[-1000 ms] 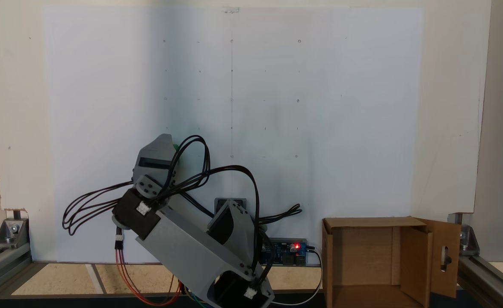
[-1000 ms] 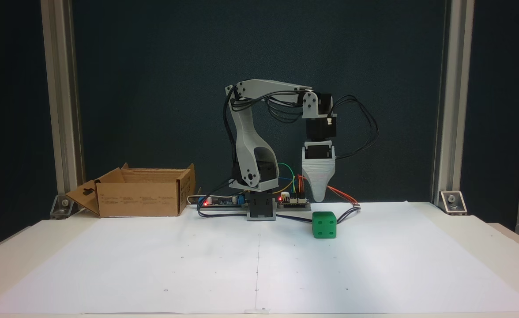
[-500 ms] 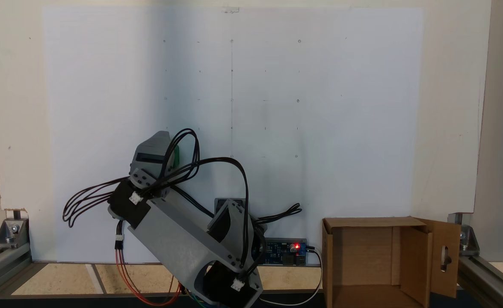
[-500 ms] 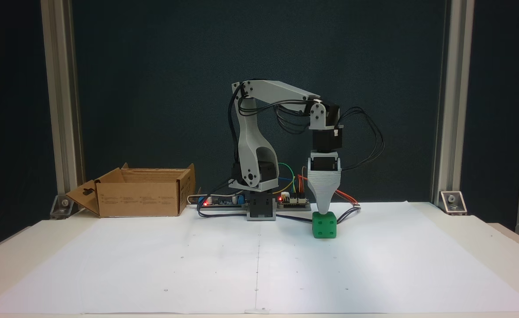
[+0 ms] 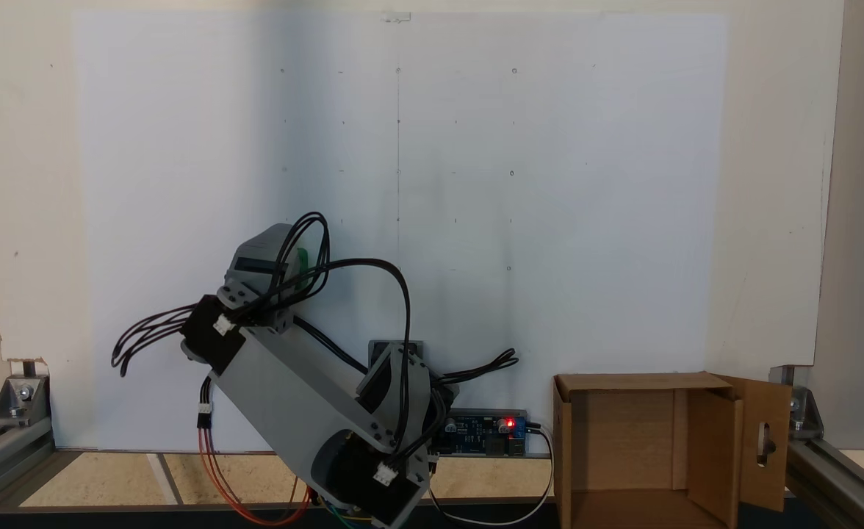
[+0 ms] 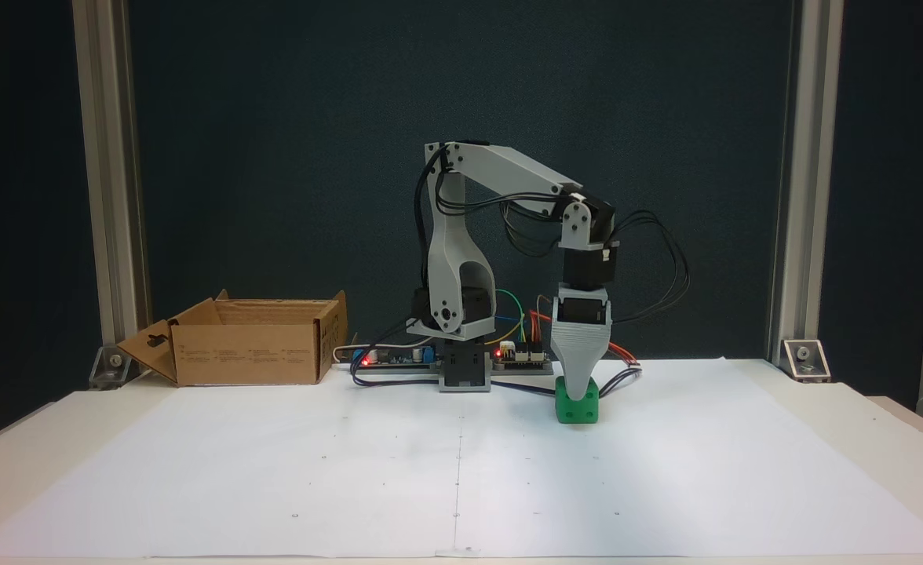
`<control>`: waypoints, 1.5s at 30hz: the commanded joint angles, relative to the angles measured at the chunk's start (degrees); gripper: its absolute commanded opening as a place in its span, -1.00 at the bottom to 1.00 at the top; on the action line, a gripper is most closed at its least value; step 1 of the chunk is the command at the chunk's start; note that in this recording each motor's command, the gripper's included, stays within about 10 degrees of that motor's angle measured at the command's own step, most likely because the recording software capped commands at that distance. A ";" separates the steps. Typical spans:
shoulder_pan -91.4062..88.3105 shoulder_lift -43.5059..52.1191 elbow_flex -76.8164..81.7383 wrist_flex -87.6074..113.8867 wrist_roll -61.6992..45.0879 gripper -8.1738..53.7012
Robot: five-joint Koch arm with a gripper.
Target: Grasp a green dice and put it in the bin.
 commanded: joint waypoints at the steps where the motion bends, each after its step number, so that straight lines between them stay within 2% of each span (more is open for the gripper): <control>1: 0.00 -0.44 -0.53 -1.05 4.31 0.62; 9: -0.88 -3.16 -0.44 -2.37 4.31 0.62; 15: -0.79 -3.78 -0.44 -2.46 4.22 0.54; 37: 1.14 -4.48 1.49 -2.46 3.34 0.52; 42: 1.41 -3.60 2.55 -2.29 3.43 -0.05; 45: 1.49 -3.34 2.55 -2.55 3.43 -0.11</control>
